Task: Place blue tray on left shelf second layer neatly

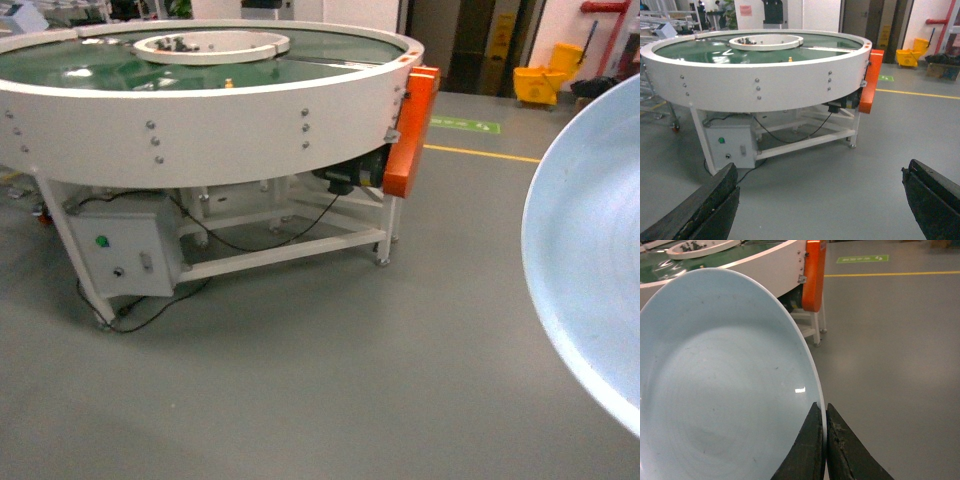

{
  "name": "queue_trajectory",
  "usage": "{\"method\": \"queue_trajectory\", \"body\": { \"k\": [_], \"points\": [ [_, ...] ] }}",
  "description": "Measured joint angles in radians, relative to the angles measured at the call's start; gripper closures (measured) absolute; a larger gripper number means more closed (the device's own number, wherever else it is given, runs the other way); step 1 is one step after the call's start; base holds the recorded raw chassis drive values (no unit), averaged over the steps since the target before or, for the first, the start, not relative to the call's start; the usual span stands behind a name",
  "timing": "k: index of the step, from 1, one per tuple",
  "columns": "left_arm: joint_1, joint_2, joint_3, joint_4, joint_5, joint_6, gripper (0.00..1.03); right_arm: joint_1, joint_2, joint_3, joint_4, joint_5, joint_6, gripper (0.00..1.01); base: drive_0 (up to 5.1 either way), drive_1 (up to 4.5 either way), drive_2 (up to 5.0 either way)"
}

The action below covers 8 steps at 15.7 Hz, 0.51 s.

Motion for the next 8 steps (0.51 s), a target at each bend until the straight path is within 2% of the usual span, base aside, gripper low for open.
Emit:
{"method": "queue_trajectory", "body": {
  "k": [8],
  "points": [
    [0.0,0.0,0.0,0.005,0.0,0.0,0.05,0.0,0.0,0.0,0.003,0.0,0.0,0.99,2.6,-1.02,-6.0]
  ]
}}
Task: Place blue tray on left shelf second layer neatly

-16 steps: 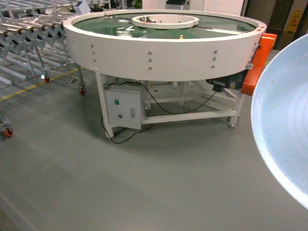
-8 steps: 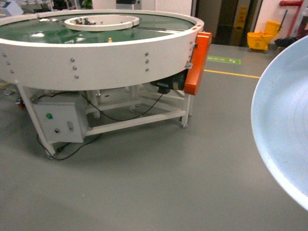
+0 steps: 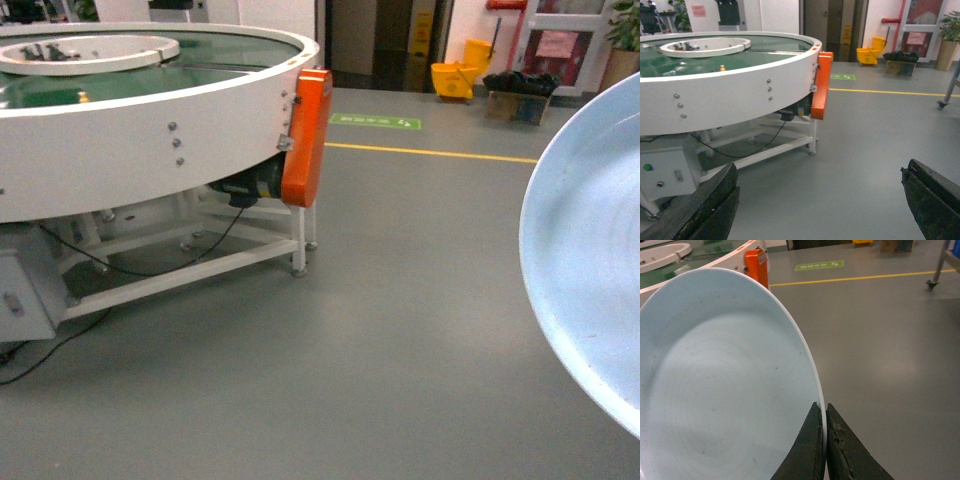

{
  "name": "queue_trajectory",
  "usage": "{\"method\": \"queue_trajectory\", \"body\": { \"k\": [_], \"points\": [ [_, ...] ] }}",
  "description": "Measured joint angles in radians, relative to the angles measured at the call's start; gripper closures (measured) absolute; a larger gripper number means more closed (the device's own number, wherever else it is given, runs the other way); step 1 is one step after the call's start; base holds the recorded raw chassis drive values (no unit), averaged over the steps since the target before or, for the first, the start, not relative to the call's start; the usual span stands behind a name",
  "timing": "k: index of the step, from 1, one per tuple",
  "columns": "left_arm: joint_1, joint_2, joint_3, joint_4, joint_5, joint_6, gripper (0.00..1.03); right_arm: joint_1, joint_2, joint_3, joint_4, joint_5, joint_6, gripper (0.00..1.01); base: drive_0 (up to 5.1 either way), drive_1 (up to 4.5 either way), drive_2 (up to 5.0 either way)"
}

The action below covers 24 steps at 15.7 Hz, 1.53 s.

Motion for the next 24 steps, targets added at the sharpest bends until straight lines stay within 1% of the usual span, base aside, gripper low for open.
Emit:
{"method": "queue_trajectory", "body": {
  "k": [14,24],
  "points": [
    [0.0,0.0,0.0,-0.002,0.0,0.0,0.05,0.0,0.0,0.0,0.0,0.0,0.0,0.99,2.6,-0.99,-6.0],
    [0.0,0.0,0.0,-0.003,0.0,0.0,0.05,0.0,0.0,0.0,-0.001,0.003,0.0,0.99,-1.6,-1.57,-1.6]
  ]
}}
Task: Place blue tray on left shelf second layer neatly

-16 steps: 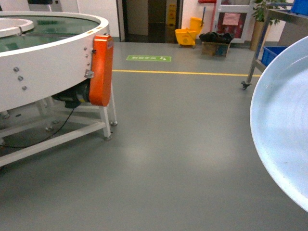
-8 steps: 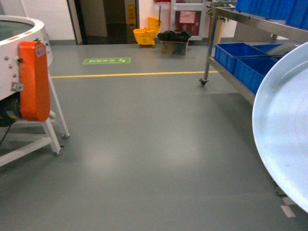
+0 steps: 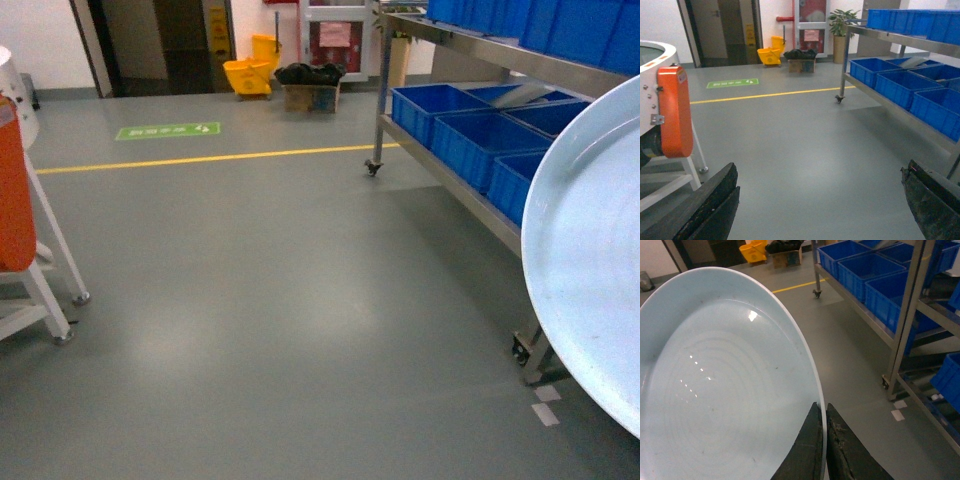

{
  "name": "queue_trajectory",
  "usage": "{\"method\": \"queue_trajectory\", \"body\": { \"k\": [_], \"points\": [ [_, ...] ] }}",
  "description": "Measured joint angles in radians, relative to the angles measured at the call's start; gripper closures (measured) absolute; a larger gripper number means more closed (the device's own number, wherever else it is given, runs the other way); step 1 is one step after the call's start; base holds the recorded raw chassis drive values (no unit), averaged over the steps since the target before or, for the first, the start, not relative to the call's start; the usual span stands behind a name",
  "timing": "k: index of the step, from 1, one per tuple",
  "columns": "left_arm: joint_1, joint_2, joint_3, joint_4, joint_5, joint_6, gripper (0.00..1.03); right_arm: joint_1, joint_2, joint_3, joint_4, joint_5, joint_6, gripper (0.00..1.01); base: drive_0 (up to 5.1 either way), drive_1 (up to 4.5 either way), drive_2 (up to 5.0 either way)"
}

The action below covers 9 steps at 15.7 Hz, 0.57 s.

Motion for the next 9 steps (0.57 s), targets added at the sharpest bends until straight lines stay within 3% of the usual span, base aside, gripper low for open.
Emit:
{"method": "queue_trajectory", "body": {
  "k": [9],
  "points": [
    [0.0,0.0,0.0,0.0,0.0,0.0,0.05,0.0,0.0,0.0,0.0,0.0,0.0,0.99,-1.5,-1.51,-1.5]
  ]
}}
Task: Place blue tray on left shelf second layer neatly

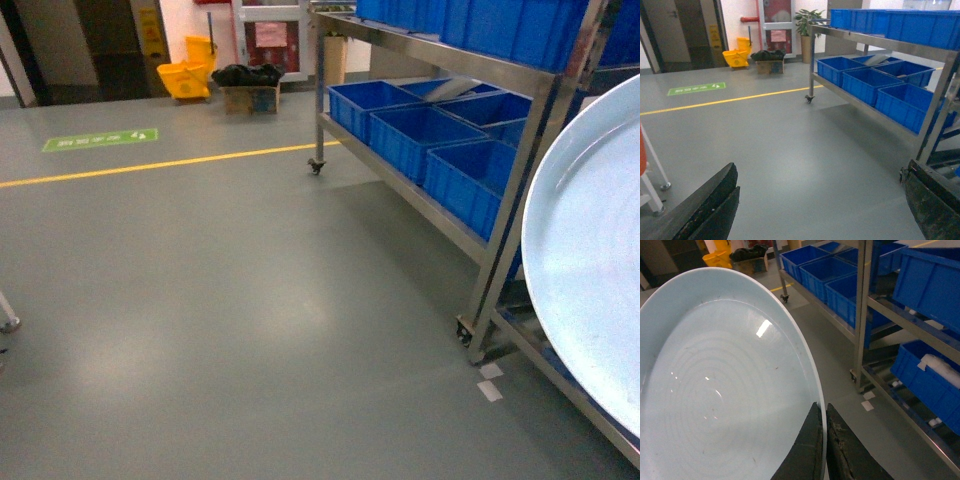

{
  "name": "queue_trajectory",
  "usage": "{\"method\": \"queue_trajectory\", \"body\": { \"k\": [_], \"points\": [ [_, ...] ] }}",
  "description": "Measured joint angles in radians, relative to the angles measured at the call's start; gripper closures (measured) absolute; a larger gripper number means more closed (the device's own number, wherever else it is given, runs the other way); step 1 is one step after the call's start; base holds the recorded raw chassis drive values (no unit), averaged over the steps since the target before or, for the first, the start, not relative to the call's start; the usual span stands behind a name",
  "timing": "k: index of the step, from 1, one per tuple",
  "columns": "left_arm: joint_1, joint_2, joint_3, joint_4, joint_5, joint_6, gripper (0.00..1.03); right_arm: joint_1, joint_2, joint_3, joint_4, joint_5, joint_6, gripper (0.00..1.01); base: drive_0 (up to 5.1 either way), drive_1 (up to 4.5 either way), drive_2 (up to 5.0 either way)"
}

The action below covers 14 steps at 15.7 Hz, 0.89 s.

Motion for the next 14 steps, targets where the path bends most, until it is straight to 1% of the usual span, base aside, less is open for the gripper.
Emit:
{"method": "queue_trajectory", "body": {
  "k": [14],
  "points": [
    [0.0,0.0,0.0,0.0,0.0,0.0,0.05,0.0,0.0,0.0,0.0,0.0,0.0,0.99,-1.6,-1.59,-1.6]
  ]
}}
